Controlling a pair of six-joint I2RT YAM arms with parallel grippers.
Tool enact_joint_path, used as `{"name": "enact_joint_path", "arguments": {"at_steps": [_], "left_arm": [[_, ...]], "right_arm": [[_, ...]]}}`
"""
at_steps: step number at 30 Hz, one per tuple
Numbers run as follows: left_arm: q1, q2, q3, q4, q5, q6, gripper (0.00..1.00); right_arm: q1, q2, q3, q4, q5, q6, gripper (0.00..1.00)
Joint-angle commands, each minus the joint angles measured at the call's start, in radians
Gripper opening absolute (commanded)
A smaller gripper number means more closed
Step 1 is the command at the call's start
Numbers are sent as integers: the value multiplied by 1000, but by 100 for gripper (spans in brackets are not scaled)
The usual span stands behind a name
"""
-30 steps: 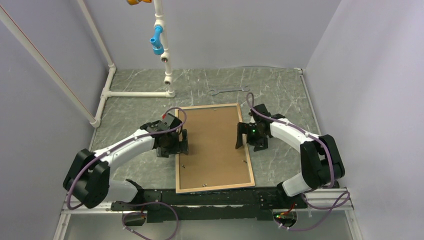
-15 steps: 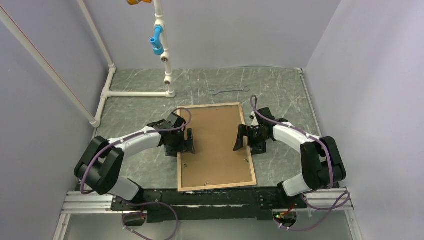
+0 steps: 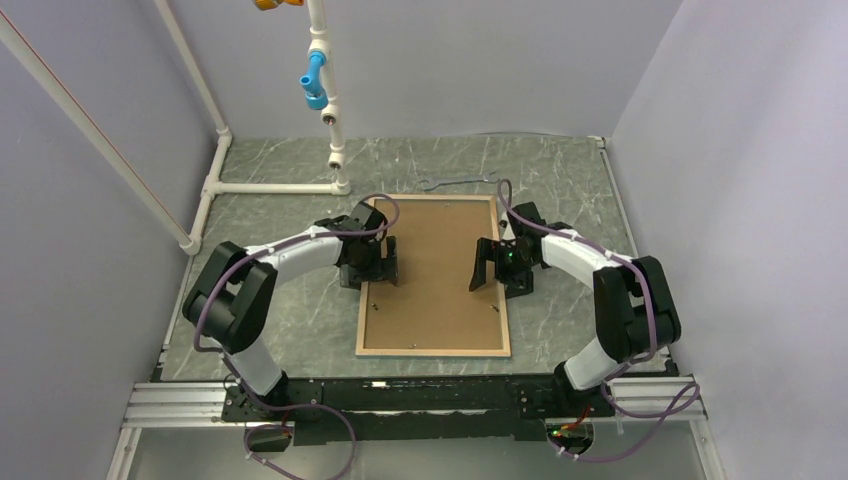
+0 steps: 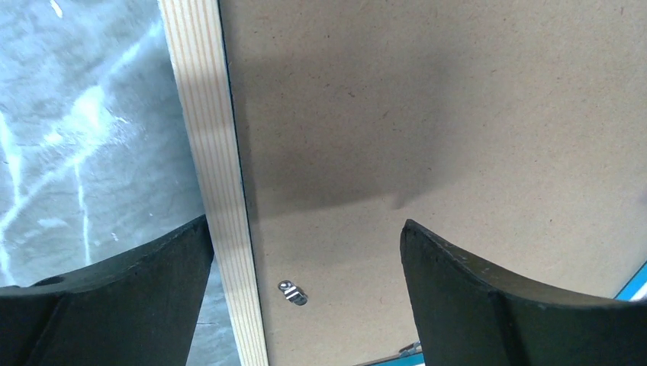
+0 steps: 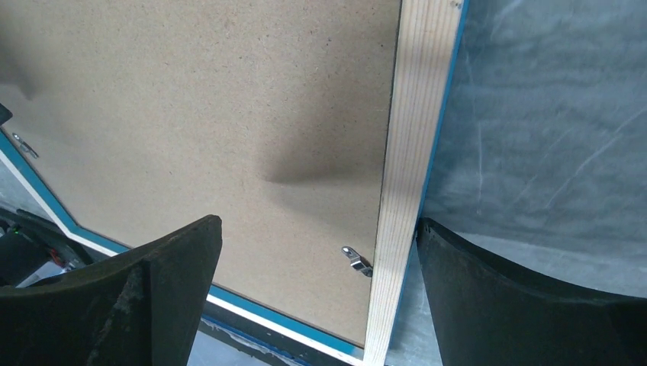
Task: Put the photo into the frame
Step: Adjust the photo frame at the center of the board.
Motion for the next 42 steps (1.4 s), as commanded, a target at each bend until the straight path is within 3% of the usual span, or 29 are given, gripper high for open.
{"name": "enact_joint_path", "arguments": {"at_steps": [1, 7, 14, 21, 37, 42], "left_arm": [[-18, -10, 69, 19, 3, 8, 93], [-40, -94, 25, -86, -130, -27, 99], [-67, -223, -161, 9, -77, -97, 98], [-68, -226, -221, 30, -75, -107, 95], [-67, -112, -153, -8, -171, -108, 71], [-68, -73, -151, -26, -188, -99, 57]], "right_arm": [[12, 26, 91, 54, -82, 10, 99], [13, -38, 59, 36, -24, 6, 100], [14, -149, -12, 4, 4, 7, 100], [33, -188, -68, 24, -8, 26, 100], [42, -158, -68, 21, -3, -2, 100], [42, -151, -60, 22, -6, -3, 100]]}}
